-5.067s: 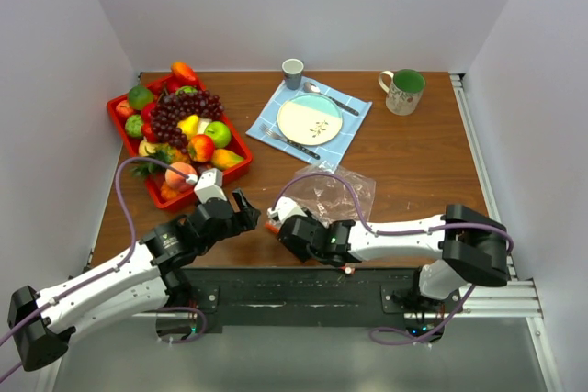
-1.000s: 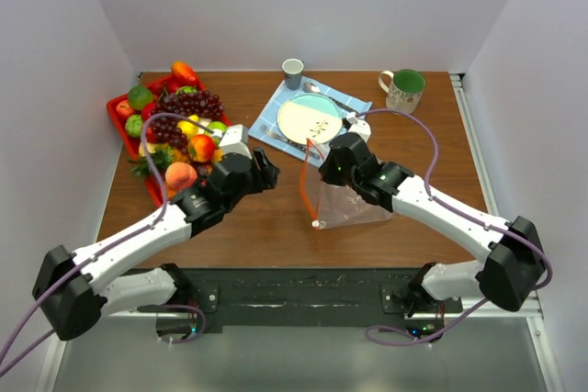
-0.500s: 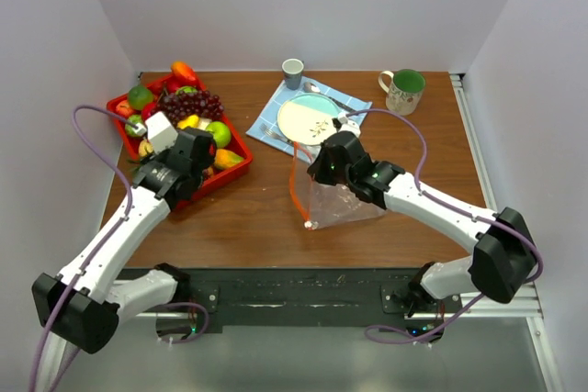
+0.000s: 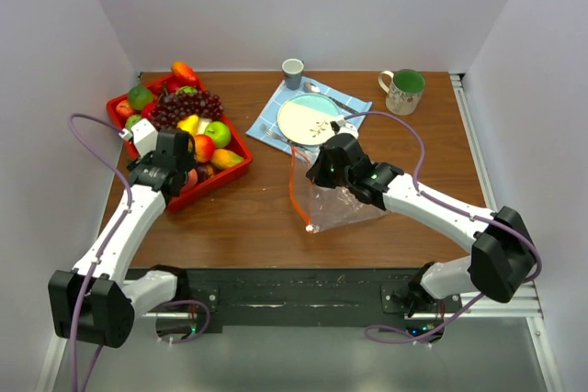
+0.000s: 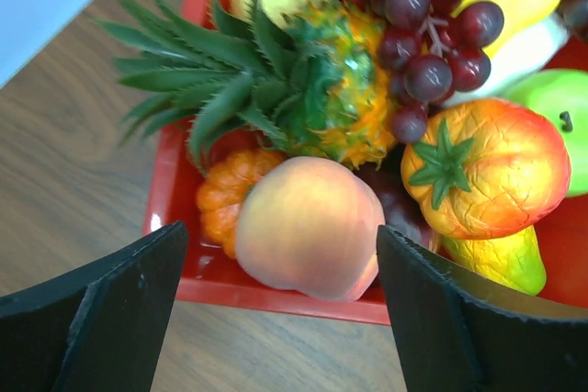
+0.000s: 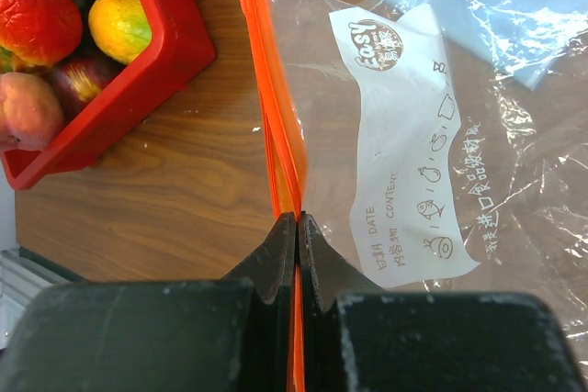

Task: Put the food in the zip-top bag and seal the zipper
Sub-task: Pick up the fake fruit from the bin, then place the fake fruit in the zipper food storage bag.

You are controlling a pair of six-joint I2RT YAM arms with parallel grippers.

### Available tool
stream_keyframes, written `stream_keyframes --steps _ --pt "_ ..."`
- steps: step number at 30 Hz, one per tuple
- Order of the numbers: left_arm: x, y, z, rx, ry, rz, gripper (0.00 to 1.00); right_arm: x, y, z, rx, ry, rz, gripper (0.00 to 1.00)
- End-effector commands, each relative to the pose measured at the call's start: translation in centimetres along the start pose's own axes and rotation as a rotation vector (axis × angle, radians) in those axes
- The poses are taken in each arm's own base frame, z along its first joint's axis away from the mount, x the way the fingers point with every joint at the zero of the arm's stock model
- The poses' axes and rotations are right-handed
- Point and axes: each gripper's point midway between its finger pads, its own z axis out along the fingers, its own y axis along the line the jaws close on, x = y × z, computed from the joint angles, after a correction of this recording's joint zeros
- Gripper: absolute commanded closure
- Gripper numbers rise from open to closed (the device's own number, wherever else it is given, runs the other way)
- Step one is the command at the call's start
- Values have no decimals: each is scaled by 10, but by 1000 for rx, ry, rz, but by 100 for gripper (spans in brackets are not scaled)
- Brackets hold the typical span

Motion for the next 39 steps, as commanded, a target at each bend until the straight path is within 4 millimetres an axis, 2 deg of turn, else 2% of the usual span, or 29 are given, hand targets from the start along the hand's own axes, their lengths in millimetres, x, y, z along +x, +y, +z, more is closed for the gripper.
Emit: stream_keyframes --steps 1,11,14,17,18,22,23,25,26,29,33,35,37,38,39 --pt "-1 -18 12 77 -13 3 9 -8 14 -2 -58 -13 -6 100" --pt "18 -14 36 55 15 5 6 -5 16 -2 -71 0 -17 100" --pt "19 -16 39 66 9 -5 9 -5 16 -2 -74 1 -16 100" --pt "20 -17 42 72 9 -9 17 -3 16 -2 -78 8 -16 100" --pt "20 -18 42 75 7 -15 26 -2 15 -1 -75 11 -16 100" --pt "23 -17 41 84 11 -24 46 -2 15 -3 -76 12 -18 100" --pt "22 -17 39 88 9 -25 55 -2 15 -4 -76 10 -16 100" --pt "15 -16 31 100 0 -18 63 -3 14 -5 -70 10 -16 100" --pt "8 -17 26 108 -10 -19 73 -3 14 -6 -71 11 -18 100" --pt "-5 -16 9 145 -25 5 87 -2 13 -6 -66 15 -21 100" --pt "-9 -3 -9 148 -26 37 90 0 14 -4 -63 29 -22 100" --pt "-16 -2 -22 196 -49 36 91 0 13 -3 -58 28 -20 100" --pt "-24 -13 -40 297 -60 29 92 1 13 -2 -59 34 -19 100" --pt "-25 -19 -47 345 -55 25 96 0 14 -2 -59 32 -15 100" --pt "-22 -33 -60 445 -28 21 98 1 14 -1 -59 31 -15 100"
